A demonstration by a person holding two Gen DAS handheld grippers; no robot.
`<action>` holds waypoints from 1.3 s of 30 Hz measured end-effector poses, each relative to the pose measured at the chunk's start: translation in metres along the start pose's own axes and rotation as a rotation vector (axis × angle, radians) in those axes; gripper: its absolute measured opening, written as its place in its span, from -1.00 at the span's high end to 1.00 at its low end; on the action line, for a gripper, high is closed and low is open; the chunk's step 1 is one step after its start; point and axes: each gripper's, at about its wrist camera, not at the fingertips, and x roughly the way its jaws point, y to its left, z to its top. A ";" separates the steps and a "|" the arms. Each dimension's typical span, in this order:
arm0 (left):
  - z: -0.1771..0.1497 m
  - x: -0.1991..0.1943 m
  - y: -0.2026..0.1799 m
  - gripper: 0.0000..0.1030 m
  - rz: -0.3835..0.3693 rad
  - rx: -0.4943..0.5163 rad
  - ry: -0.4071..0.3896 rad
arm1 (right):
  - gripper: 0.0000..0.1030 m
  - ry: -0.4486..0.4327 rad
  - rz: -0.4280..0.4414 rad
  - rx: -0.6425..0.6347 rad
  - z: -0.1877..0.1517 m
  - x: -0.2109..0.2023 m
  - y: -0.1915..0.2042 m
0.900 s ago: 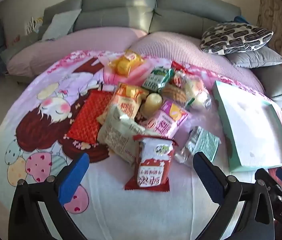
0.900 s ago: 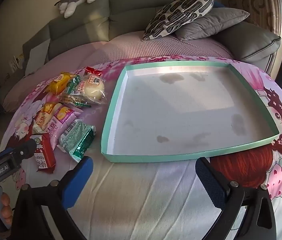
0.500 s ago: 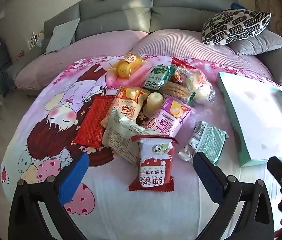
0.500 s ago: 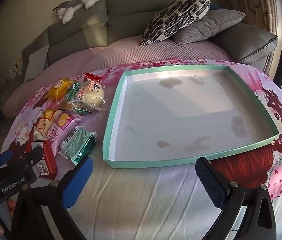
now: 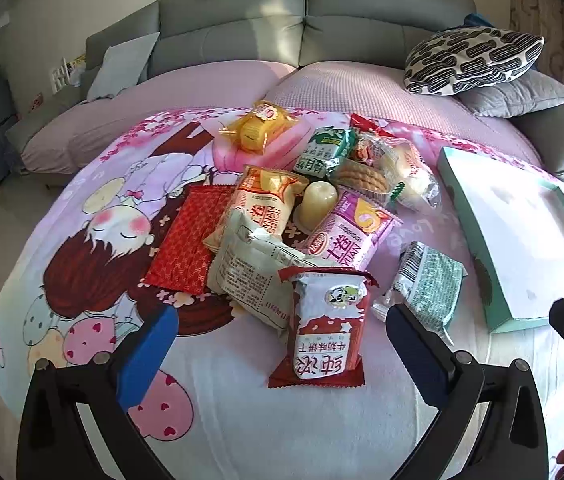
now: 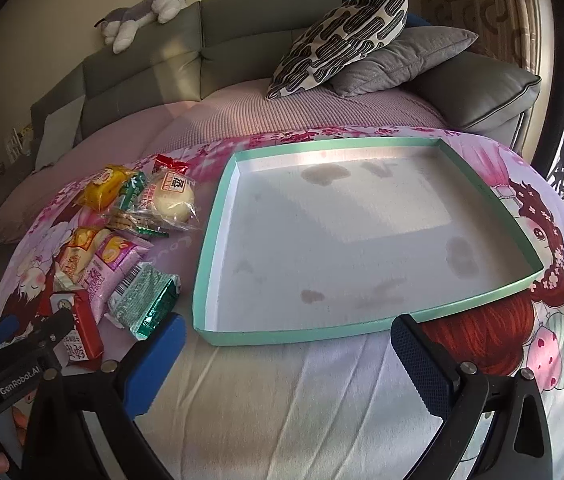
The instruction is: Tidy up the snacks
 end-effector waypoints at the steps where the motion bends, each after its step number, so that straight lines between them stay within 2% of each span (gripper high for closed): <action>1: 0.000 0.000 0.001 -1.00 -0.008 -0.004 0.001 | -1.00 -0.001 -0.005 -0.001 0.000 0.000 0.001; 11: -0.001 0.001 0.007 -1.00 -0.053 -0.002 -0.009 | -1.00 0.011 -0.040 -0.037 0.000 0.008 0.010; 19: 0.000 -0.001 0.011 -1.00 -0.051 0.009 -0.040 | -1.00 -0.015 -0.034 -0.053 0.000 0.008 0.014; 28: 0.002 -0.004 0.012 -1.00 -0.032 0.021 -0.093 | -1.00 -0.003 -0.025 -0.041 0.000 0.011 0.013; 39: 0.003 -0.008 0.011 -1.00 -0.063 0.011 -0.128 | -1.00 0.017 -0.023 -0.038 -0.001 0.014 0.013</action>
